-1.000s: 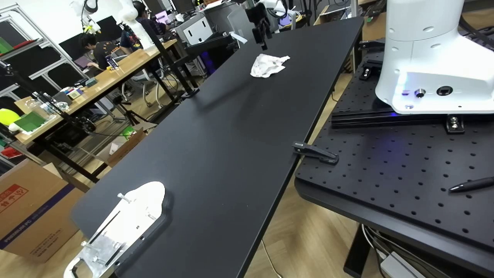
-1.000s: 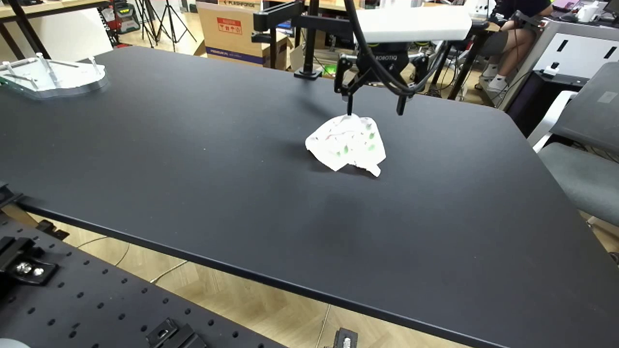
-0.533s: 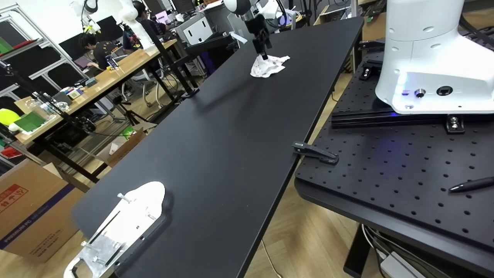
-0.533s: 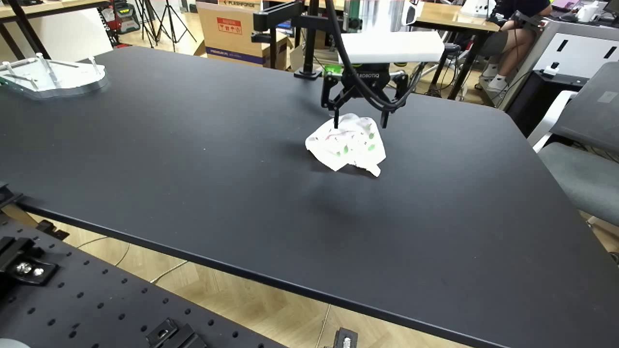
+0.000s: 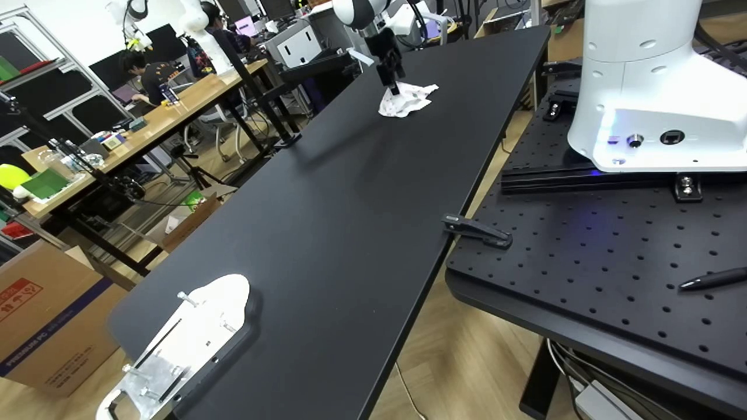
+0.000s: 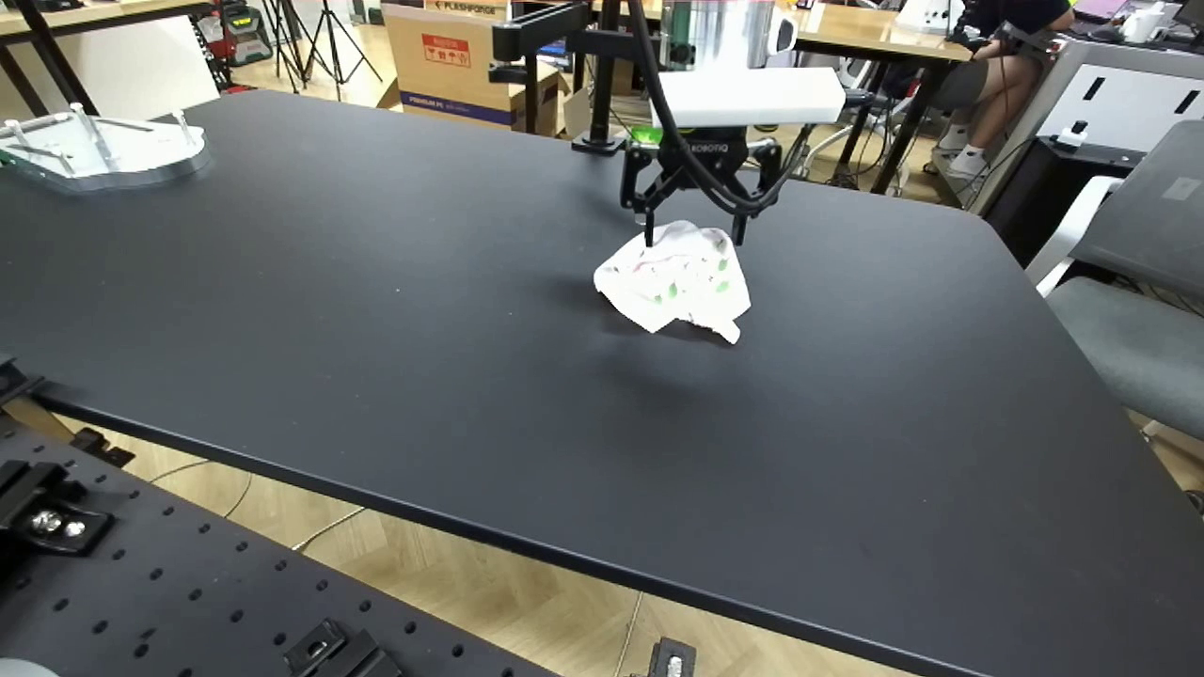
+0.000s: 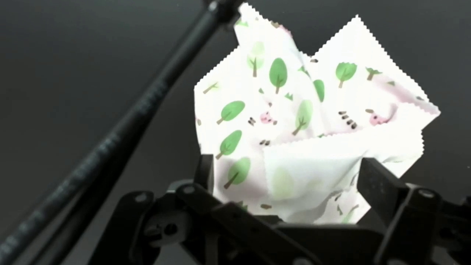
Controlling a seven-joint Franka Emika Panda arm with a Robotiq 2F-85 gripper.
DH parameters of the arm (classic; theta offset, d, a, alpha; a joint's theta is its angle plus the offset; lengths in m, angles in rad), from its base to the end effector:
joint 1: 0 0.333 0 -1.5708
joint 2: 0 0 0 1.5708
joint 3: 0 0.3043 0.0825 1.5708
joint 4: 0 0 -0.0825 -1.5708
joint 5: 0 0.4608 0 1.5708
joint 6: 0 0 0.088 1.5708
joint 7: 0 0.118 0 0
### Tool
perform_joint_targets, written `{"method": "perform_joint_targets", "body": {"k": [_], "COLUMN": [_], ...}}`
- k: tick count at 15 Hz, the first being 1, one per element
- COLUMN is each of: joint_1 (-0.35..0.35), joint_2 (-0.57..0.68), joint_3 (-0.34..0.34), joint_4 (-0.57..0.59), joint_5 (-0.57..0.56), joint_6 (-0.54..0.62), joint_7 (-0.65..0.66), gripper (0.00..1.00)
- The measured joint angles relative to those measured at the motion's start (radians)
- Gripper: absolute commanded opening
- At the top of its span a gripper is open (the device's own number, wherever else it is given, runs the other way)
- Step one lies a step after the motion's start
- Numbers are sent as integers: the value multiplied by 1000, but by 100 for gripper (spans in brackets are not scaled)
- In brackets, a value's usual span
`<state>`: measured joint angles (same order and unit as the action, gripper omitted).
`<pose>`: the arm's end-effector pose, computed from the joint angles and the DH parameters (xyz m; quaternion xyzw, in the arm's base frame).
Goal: Put the cloth on the black rod
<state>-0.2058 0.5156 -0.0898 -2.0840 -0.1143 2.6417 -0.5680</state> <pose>0.5961 -0.1826 0.0918 0.9801 0.1906 -0.0020 0.0546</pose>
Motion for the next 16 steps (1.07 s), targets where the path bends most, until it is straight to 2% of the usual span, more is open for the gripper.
{"method": "perform_joint_targets", "body": {"k": [1,2,11,13,16], "joint_1": [0,0,-6,-7,-9], "joint_2": [7,13,50,51,48], "joint_3": [3,4,19,21,21], "joint_4": [10,20,87,94,101], "joint_5": [0,-1,2,2,2], "joint_6": [-3,-7,-71,-84,-109], "joint_7": [2,4,13,15,21], "gripper": [74,68,4,0,1]}}
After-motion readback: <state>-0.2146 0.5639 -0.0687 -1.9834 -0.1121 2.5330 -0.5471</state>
